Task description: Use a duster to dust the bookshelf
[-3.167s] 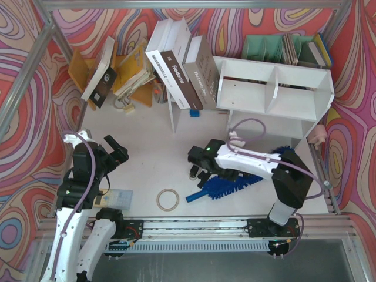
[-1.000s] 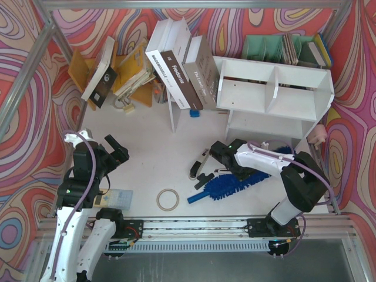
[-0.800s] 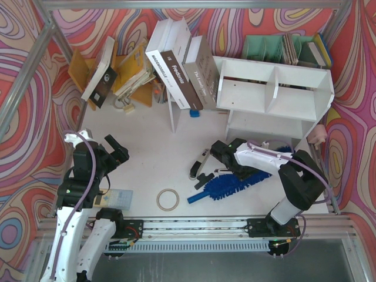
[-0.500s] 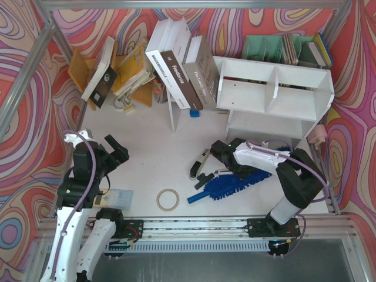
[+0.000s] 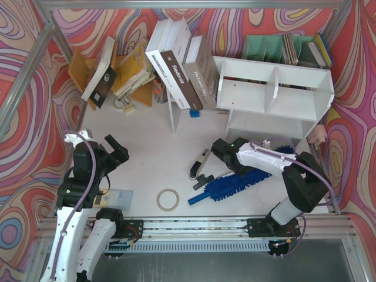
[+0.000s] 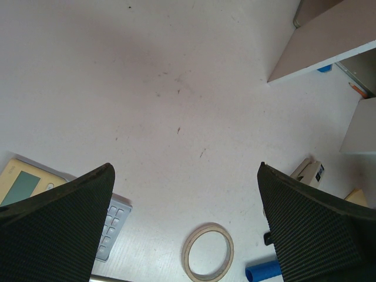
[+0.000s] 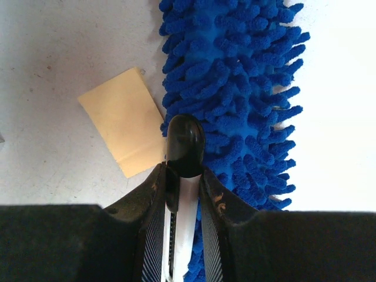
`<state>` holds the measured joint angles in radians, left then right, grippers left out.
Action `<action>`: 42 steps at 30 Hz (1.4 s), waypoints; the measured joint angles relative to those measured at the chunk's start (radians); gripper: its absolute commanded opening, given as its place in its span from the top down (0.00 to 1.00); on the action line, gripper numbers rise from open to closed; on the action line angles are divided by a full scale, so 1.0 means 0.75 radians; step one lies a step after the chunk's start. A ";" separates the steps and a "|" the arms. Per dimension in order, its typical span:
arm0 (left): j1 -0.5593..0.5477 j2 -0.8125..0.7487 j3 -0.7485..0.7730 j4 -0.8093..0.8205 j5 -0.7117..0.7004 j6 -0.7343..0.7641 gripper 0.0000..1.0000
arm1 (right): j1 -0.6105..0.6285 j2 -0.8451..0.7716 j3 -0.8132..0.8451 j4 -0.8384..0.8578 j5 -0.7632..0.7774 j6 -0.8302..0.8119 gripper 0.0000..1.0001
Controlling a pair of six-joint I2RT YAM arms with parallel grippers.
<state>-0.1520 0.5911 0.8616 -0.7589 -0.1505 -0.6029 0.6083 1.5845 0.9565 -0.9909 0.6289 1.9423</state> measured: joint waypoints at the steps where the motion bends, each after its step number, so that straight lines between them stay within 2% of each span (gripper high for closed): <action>1: 0.000 0.000 0.001 0.000 0.000 0.000 0.02 | 0.000 -0.005 0.001 -0.002 0.001 -0.001 0.74; 13: 0.000 0.000 0.000 0.000 0.000 0.000 0.02 | 0.000 -0.099 0.016 0.004 -0.002 -0.033 0.87; 21: 0.000 0.000 0.000 0.000 0.000 0.000 0.02 | 0.001 -0.290 -0.032 0.106 -0.068 -0.096 0.98; 30: 0.000 0.000 0.001 0.000 0.000 -0.001 0.02 | 0.152 -0.313 0.007 0.142 -0.070 -0.073 0.97; 42: 0.000 -0.010 0.000 0.000 0.000 0.000 0.02 | 0.373 -0.127 0.209 0.250 -0.015 -0.071 0.96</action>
<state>-0.1520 0.5835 0.8616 -0.7589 -0.1505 -0.6029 0.8883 1.4895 1.1133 -0.8032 0.6174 1.8889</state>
